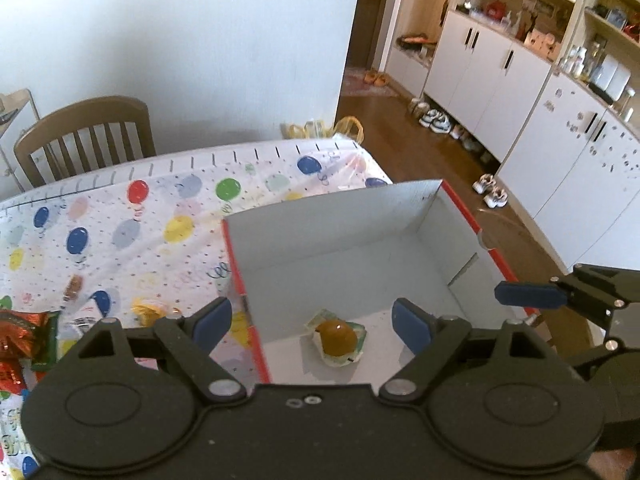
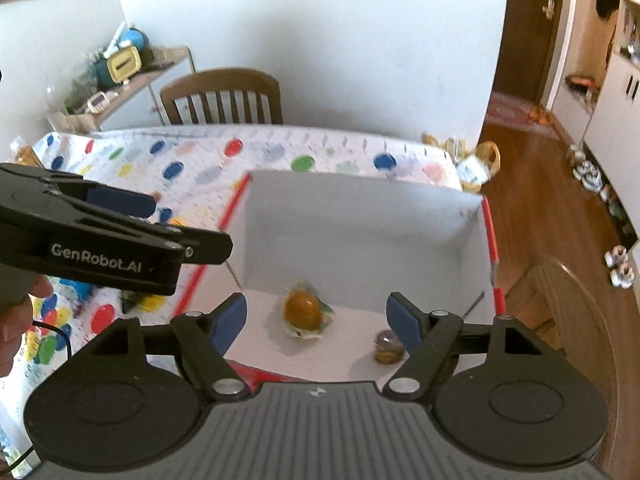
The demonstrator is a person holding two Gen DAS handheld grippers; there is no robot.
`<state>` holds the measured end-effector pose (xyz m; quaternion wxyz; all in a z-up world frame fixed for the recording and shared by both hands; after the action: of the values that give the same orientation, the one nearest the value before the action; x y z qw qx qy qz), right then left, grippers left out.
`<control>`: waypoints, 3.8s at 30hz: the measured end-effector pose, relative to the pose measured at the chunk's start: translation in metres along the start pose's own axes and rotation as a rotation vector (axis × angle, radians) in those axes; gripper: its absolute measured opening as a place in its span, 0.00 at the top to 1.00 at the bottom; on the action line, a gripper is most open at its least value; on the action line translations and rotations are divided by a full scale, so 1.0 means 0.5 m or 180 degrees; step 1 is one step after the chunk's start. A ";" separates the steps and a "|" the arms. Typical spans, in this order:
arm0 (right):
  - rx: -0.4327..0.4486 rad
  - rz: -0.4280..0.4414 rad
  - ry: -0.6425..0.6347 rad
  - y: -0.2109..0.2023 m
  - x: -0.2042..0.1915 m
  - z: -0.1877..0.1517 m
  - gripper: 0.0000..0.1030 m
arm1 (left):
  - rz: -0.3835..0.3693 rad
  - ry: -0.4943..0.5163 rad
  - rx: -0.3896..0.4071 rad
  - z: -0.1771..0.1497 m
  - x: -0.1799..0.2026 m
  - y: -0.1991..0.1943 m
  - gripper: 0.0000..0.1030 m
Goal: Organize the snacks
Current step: 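Open the left tool to drop the jelly cup while the right tool releases the cake, then move both tools back to the snacks on the tablecloth, then grasp the black packet with the right tool while the left tool grasps the blue cookie packet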
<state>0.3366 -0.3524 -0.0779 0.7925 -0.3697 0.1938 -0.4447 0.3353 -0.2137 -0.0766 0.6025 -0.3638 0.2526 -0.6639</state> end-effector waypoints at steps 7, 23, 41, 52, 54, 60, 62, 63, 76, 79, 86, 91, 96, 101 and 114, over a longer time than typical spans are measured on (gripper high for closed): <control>0.0381 -0.0034 -0.0085 -0.054 -0.098 0.017 0.20 | -0.0059 -0.0016 0.0203 -0.022 -0.060 -0.089 0.12; 0.0816 0.0059 -0.0050 -0.071 -0.290 0.016 0.13 | 0.0019 -0.0075 0.0618 -0.088 -0.237 -0.226 0.01; 0.0184 0.0113 -0.0020 0.166 -0.496 -0.030 0.06 | 0.0437 -0.0631 0.0362 -0.188 -0.512 -0.177 0.01; -0.0315 -0.0042 0.0140 0.323 -0.496 -0.033 0.06 | 0.0473 -0.0788 -0.0061 -0.235 -0.594 -0.063 0.01; -0.0394 -0.0067 0.0169 0.343 -0.490 -0.035 0.07 | 0.0490 -0.0777 -0.0136 -0.240 -0.602 -0.041 0.01; -0.0539 -0.0084 0.0261 0.388 -0.478 -0.032 0.06 | 0.0415 -0.0726 -0.0315 -0.246 -0.604 0.011 0.01; -0.0568 -0.0080 0.0284 0.398 -0.475 -0.028 0.07 | 0.0416 -0.0706 -0.0340 -0.246 -0.605 0.023 0.01; -0.0581 -0.0077 0.0289 0.403 -0.475 -0.026 0.07 | 0.0425 -0.0694 -0.0348 -0.245 -0.606 0.029 0.01; -0.0634 -0.0084 0.0250 0.431 -0.469 -0.021 0.07 | 0.0404 -0.0607 -0.0441 -0.246 -0.610 0.074 0.26; -0.0613 -0.0105 0.0203 0.430 -0.472 -0.019 0.17 | 0.0346 -0.0560 -0.0410 -0.244 -0.603 0.071 0.35; -0.0501 -0.0088 0.0098 0.412 -0.479 -0.011 0.44 | 0.0333 -0.0463 -0.0349 -0.242 -0.592 0.063 0.47; -0.0452 -0.0031 0.0108 0.395 -0.481 -0.009 0.61 | 0.0309 -0.0479 -0.0346 -0.243 -0.591 0.057 0.51; -0.0436 -0.0005 0.0148 0.377 -0.478 -0.015 0.63 | 0.0293 -0.0488 -0.0339 -0.248 -0.586 0.045 0.52; -0.0407 0.0041 0.0198 0.342 -0.474 -0.020 0.63 | 0.0280 -0.0487 -0.0327 -0.249 -0.580 0.023 0.52; -0.0320 0.0211 0.0092 0.211 -0.480 -0.003 0.63 | 0.0150 -0.0446 -0.0226 -0.240 -0.542 -0.062 0.52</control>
<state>0.2677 -0.1145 -0.1640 0.7843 -0.3960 0.2395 -0.4132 0.2244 0.0450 -0.1738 0.6209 -0.4245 0.2417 -0.6130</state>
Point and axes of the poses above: each gripper's, at about its wrist camera, not at the fingertips, and y roughly the way its jaws point, x to its right, z to its top, the point moved 6 cm from there along y, roughly the way its jaws point, and after that the axes turned 5 degrees about -y, right-handed, at the moved point
